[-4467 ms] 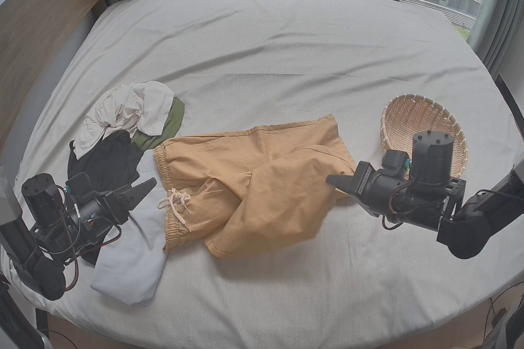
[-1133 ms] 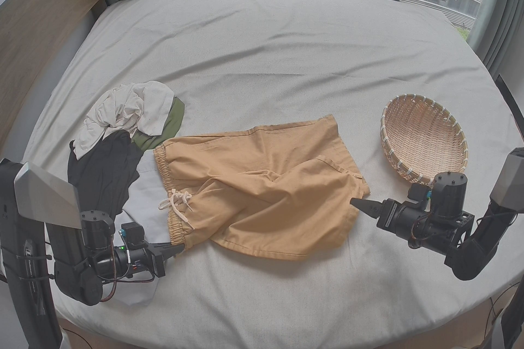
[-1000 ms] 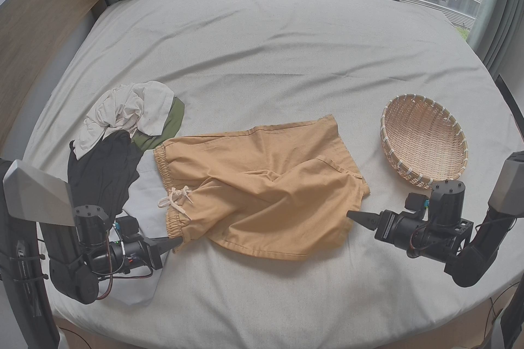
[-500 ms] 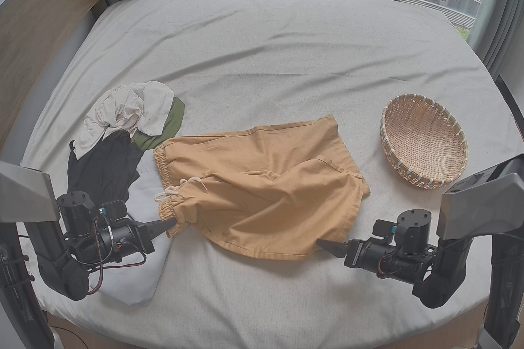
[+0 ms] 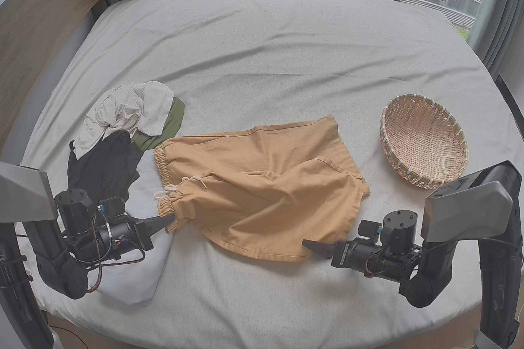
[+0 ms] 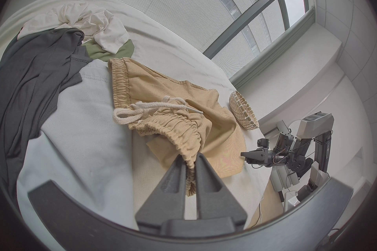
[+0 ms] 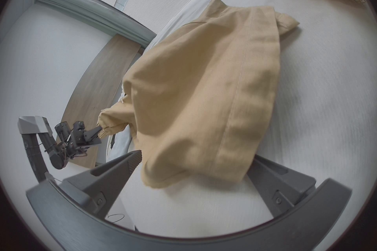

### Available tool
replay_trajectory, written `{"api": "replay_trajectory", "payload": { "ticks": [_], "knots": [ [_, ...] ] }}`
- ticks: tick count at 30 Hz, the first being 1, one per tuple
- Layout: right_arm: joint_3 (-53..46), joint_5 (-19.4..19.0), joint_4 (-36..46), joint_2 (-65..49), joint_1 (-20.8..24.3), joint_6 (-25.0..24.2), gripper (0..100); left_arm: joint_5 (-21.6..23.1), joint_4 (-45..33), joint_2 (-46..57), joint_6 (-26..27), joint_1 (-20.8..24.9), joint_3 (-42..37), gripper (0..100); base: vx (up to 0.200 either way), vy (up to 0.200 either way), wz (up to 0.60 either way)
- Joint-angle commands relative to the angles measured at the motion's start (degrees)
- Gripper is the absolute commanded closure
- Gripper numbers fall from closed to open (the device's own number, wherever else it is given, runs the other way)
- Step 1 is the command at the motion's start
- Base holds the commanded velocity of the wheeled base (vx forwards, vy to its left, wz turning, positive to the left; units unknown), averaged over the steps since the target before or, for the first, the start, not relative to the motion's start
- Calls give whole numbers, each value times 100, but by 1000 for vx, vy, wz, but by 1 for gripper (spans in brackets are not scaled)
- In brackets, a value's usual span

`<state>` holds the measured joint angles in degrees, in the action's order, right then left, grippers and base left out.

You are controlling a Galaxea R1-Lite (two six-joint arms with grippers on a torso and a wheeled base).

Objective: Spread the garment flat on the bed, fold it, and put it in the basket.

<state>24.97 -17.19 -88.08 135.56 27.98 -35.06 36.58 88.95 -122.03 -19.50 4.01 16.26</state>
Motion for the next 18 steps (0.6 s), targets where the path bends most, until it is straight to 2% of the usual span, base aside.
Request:
{"api": "replay_trajectory", "payload": {
  "ticks": [1,7,13,18],
  "knots": [
    [-616,-382,-8,-794,59,-115,0,-2,8,-5,-1,-85,44,100,0,0,0],
    [-967,-663,-8,-1664,-12,-396,0,-2,8,-14,-9,-164,44,100,0,0,0],
    [-1468,-689,1,-2183,-29,-537,0,-2,8,4,-9,-260,17,100,0,0,0],
    [-1609,-637,-8,-2148,-161,-484,0,-2,8,-5,8,-304,-18,100,0,0,0]
  ]
}}
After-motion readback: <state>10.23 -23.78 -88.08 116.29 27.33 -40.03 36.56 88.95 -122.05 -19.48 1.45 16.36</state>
